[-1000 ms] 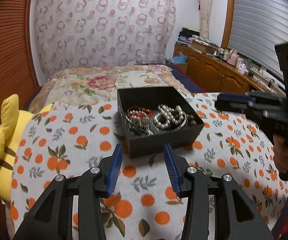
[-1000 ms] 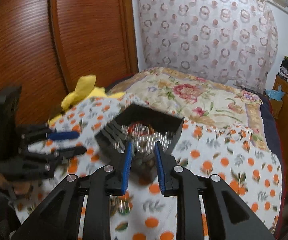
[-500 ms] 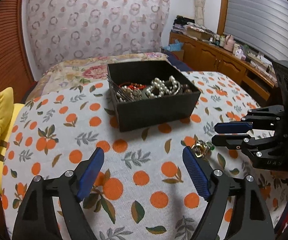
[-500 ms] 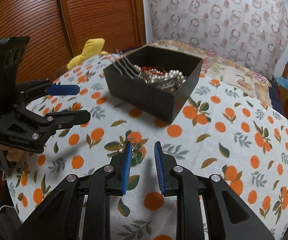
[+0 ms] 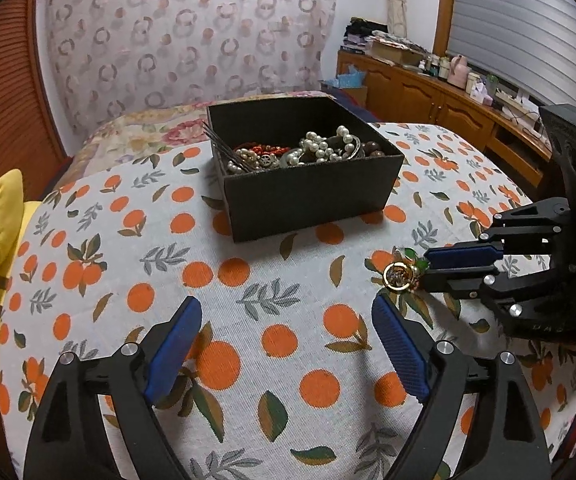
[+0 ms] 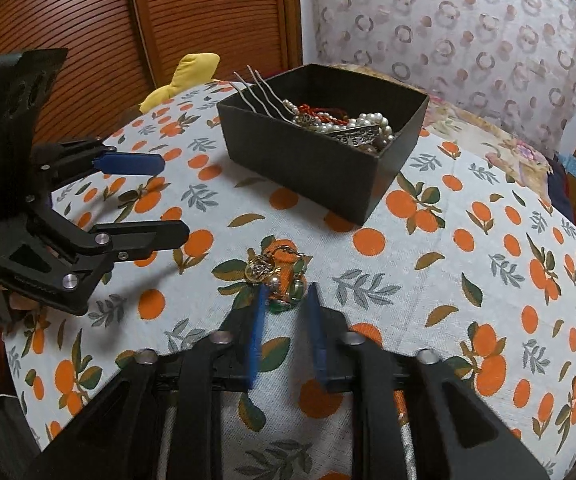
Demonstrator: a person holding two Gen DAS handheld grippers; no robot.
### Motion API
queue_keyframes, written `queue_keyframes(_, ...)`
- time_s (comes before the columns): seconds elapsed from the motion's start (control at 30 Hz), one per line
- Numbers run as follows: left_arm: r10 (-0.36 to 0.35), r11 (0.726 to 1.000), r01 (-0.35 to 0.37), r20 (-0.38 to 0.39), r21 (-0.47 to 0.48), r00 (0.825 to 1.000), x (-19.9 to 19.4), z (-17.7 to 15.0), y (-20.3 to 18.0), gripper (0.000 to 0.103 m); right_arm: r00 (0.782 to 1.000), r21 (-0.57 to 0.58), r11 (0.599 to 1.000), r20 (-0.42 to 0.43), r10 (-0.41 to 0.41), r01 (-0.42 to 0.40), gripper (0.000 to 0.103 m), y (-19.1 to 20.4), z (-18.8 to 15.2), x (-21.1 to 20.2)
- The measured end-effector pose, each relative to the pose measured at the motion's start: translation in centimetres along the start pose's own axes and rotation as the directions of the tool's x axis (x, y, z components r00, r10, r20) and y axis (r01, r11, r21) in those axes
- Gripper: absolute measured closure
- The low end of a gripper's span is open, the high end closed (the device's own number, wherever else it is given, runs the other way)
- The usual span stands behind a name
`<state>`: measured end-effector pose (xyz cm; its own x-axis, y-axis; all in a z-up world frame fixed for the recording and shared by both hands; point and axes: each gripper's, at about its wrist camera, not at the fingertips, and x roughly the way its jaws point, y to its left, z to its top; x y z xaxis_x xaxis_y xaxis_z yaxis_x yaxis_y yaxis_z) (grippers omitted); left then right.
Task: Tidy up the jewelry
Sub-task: 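Grasp the gold ring with the left tool while the right tool grasps the green pendant chain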
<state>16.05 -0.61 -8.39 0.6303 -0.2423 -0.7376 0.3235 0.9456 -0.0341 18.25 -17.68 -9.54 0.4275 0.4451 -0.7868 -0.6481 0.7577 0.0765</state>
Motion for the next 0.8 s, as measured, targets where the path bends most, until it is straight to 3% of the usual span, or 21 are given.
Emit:
queue_keyframes(0.47, -0.019, 1.0, 0.019, 0.004, 0.009, 1.0, 0.0, 0.4, -1.0, 0.02, 0.988, 0.033, 0.999, 0.15, -0.031, 0.027, 0.089, -1.0, 0.8, -4.3)
queue_keyframes(0.8, -0.056, 0.998, 0.056, 0.003, 0.027, 0.998, 0.6, 1.3, -3.0, 0.02, 0.98, 0.057, 0.995, 0.175, -0.091, 0.082, 0.089, -1.9, -0.1, -5.8)
